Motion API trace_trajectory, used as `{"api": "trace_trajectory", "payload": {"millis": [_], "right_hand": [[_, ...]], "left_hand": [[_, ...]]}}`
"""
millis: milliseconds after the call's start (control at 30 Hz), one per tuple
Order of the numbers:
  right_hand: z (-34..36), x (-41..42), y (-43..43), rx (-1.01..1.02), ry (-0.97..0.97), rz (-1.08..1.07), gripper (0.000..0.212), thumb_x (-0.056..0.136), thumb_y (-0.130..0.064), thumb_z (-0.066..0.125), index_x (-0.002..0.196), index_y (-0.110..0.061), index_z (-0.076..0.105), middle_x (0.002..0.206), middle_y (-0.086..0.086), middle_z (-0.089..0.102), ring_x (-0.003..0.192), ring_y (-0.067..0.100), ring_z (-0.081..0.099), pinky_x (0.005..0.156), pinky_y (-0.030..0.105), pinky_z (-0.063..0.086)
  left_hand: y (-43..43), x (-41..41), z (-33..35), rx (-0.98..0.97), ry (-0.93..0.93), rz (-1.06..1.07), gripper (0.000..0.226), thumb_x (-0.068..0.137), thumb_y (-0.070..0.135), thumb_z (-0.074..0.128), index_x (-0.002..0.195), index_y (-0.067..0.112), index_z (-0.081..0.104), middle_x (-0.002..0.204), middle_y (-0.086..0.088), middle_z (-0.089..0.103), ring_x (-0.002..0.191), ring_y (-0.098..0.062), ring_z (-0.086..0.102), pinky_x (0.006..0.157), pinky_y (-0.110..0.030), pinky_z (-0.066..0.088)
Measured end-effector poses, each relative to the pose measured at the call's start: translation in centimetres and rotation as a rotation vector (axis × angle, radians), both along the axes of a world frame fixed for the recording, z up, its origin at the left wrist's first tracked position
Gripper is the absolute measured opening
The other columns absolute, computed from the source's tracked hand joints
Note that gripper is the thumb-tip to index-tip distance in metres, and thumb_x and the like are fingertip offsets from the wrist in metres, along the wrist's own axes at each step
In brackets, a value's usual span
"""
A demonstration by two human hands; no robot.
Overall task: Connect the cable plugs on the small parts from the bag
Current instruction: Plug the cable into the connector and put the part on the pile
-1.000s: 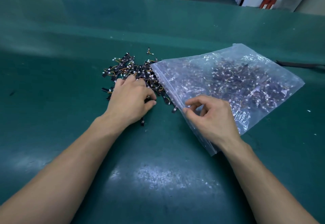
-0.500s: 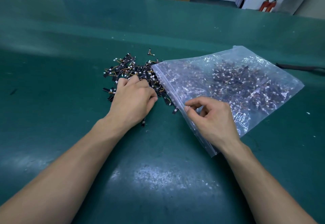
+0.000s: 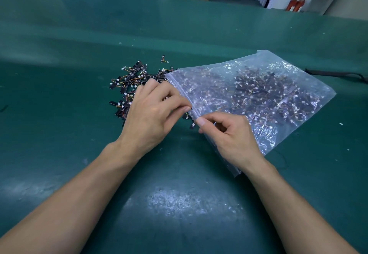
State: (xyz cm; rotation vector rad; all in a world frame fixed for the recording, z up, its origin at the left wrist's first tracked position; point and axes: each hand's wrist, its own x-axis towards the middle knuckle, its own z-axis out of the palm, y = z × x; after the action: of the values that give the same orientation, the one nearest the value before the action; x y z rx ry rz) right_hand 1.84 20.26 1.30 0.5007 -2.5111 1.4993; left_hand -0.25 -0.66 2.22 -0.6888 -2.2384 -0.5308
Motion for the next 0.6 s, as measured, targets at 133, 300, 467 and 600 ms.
{"api": "trace_trajectory", "payload": {"millis": [133,300,467,600], "right_hand": [[0.1,0.2,0.0,-0.148,-0.101,0.072,0.034,0.092,-0.052,0.060,0.076,-0.027,0.075,0.047,-0.012,0.048,0.045,0.006,0.030,0.045,0.023,0.024],[0.6,0.1,-0.3,-0.213,-0.116,0.105,0.013,0.093,-0.029,0.070,0.084,-0.034,0.077,0.063,-0.011,0.068,0.051,0.018,0.044,0.048,0.027,0.036],[0.5,-0.2,-0.2,-0.244,-0.129,0.044,0.022,0.094,-0.019,0.071,0.080,-0.034,0.079,0.070,-0.002,0.073,0.060,0.015,0.051,0.056,0.032,0.040],[0.6,-0.3,0.0,-0.241,-0.115,-0.049,0.024,0.096,-0.017,0.069,0.075,-0.027,0.075,0.061,-0.012,0.068,0.049,0.003,0.039,0.047,0.017,0.032]], "left_hand": [[0.9,0.4,-0.2,0.014,-0.017,-0.153,0.018,0.101,0.028,0.063,0.096,0.016,0.076,0.092,0.001,0.064,0.080,-0.026,0.051,0.069,-0.047,0.045],[1.3,0.8,-0.3,0.077,-0.102,-0.258,0.010,0.097,0.016,0.067,0.101,0.011,0.075,0.094,0.000,0.067,0.082,-0.021,0.057,0.076,-0.031,0.049],[1.3,1.3,-0.3,0.206,-0.153,-0.280,0.026,0.087,0.008,0.075,0.111,0.007,0.068,0.095,0.004,0.070,0.085,-0.015,0.063,0.082,-0.026,0.051],[1.0,1.3,0.0,0.274,-0.132,-0.198,0.017,0.087,0.013,0.070,0.102,0.007,0.066,0.091,0.004,0.065,0.081,-0.017,0.052,0.078,-0.023,0.042]]}}
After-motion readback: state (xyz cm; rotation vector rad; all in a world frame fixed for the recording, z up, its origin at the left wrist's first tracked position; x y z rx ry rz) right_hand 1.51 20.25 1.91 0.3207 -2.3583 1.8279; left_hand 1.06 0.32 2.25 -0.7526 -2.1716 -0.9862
